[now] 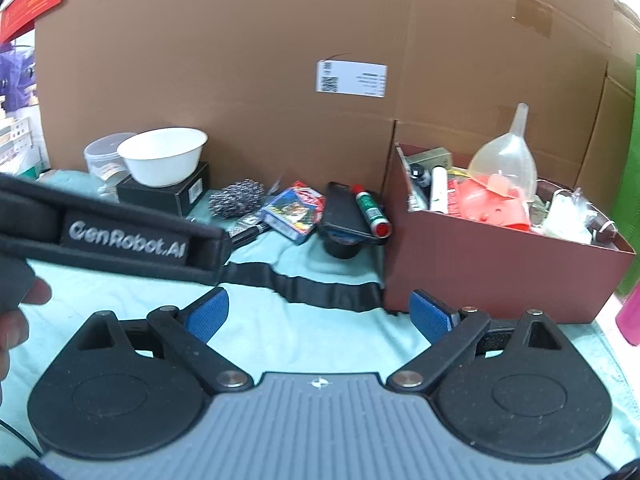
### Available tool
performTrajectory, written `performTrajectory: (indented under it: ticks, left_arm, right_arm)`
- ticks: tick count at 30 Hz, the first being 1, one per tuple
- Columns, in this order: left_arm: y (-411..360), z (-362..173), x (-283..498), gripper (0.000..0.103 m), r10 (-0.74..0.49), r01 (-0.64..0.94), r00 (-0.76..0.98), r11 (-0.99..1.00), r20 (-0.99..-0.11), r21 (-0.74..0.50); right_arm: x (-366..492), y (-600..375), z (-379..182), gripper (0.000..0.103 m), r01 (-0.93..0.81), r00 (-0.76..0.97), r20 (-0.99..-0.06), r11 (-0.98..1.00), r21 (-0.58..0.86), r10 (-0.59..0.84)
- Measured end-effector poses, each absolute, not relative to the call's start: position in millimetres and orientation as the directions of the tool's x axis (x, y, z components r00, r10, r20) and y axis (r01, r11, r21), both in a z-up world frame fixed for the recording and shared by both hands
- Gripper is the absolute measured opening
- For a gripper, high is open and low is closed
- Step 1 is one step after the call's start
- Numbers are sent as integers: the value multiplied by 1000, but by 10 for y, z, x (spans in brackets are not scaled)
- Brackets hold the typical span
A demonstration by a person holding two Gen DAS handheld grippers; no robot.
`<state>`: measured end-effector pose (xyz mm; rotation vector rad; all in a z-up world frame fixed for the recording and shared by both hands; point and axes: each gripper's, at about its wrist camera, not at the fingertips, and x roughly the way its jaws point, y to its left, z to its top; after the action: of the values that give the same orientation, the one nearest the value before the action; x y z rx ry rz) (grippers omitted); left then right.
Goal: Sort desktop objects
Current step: 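Withdraw both tools from the brown box toward the watch and pen, then grasp the silver wristwatch with the left tool while the right tool grasps the black pen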
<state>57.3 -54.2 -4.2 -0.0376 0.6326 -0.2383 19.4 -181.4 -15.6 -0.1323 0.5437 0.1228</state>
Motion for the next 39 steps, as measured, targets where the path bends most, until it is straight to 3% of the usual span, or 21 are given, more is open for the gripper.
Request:
performTrajectory:
  ticks: [15,29,31,33,34,36,39]
  left_arm:
    - [-176,-147,572,96,-201,154,780,979,-592,-130]
    - [-107,-190,1016,93,-357,304,757,934,-547,-188]
    - [-125,-217,1130,89,-367,321,751,929,-548,-183]
    - [-144,-258,1246,79,-377,337,740,924,-557,-179]
    - [-147,-281,1309,76,-378,339,733,924,-565,-179]
    - [-139,-336,1437,60,-377,336,717,924,-587,-183]
    - [-51,-411,1584,51,-368,300,700,929,-613,-215]
  right_arm:
    - [210,-1472,-269,95,-192,831,-547,976,-103,105]
    - [595,-1480,-369,94,-257,825,-527,966,-28,205]
    - [674,-1463,-397,93,-270,820,-528,963,-19,219]
    - [770,-1438,-431,91,-279,815,-530,960,-5,234]
    - [825,-1424,-450,84,-282,812,-532,959,5,242]
    - [957,-1387,-494,78,-284,797,-550,959,21,248]
    - [1158,-1306,-574,68,-275,779,-579,961,33,243]
